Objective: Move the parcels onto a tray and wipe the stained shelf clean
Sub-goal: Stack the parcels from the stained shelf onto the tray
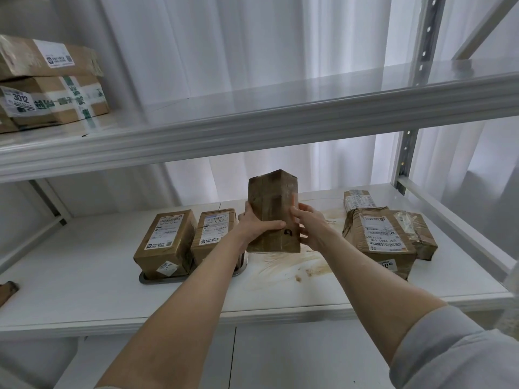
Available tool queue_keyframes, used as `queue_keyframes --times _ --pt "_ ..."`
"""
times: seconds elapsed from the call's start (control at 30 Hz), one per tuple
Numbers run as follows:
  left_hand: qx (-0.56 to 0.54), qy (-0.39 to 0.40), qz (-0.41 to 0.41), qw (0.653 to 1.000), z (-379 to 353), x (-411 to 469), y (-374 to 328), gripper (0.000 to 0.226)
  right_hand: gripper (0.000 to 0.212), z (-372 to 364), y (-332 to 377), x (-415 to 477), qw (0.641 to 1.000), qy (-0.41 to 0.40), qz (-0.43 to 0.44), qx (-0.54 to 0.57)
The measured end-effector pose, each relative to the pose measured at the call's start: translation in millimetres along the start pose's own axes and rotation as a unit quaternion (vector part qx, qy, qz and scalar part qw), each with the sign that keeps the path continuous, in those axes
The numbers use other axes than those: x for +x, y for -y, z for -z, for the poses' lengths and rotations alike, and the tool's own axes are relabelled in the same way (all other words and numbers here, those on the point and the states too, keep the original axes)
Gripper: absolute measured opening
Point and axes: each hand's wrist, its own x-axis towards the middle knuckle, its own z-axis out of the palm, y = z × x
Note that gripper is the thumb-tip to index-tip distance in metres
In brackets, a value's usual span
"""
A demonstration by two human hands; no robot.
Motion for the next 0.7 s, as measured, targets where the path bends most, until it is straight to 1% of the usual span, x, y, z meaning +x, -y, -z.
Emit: queue_keyframes --times 0.13,0.23,0.27,0.33,0.4,0.47,0.5,0.57,0.7 --pt "0.005 -0.002 0.002 1.000 0.8 2.2 -0.2 0.132 0.041 0.5 -0.3 -0.4 1.000 0.006 0.003 0.008" --pt "-0.007 -0.005 -0.005 1.000 5.1 -4.4 -5.3 0.118 0.035 -1.4 0.9 -1.5 1.000 0.002 0.003 0.019" --pt "-0.028 0.001 -0.009 1.000 7.6 -9.3 -7.8 0.109 0.033 -2.3 1.2 -0.7 1.000 -0.001 0.001 0.025" --pt "-0.101 0.027 -0.008 0.994 13.9 -12.9 -9.5 0.083 0.034 -5.6 3.3 0.1 1.000 -0.002 -0.009 0.024" --pt "-0.186 0.044 0.010 0.981 21.0 -16.6 -10.4 0.055 0.037 -10.1 3.5 2.5 1.000 0.002 -0.028 0.008" --pt "-0.243 0.046 0.032 0.968 29.4 -18.8 -9.5 0.037 0.037 -17.3 1.7 3.1 0.998 0.021 -0.053 -0.014" --pt "-0.257 0.049 0.041 0.964 34.0 -18.3 -7.8 0.037 0.037 -21.5 0.3 2.8 0.997 0.038 -0.067 -0.024" --pt "-0.288 0.054 0.049 0.955 46.4 -17.4 -2.9 0.047 0.039 -32.9 -2.8 3.1 0.992 0.078 -0.091 -0.038" --pt "-0.371 0.047 0.047 0.926 72.8 -19.9 5.6 0.054 0.060 -54.5 -5.8 3.9 0.983 0.143 -0.115 -0.021"
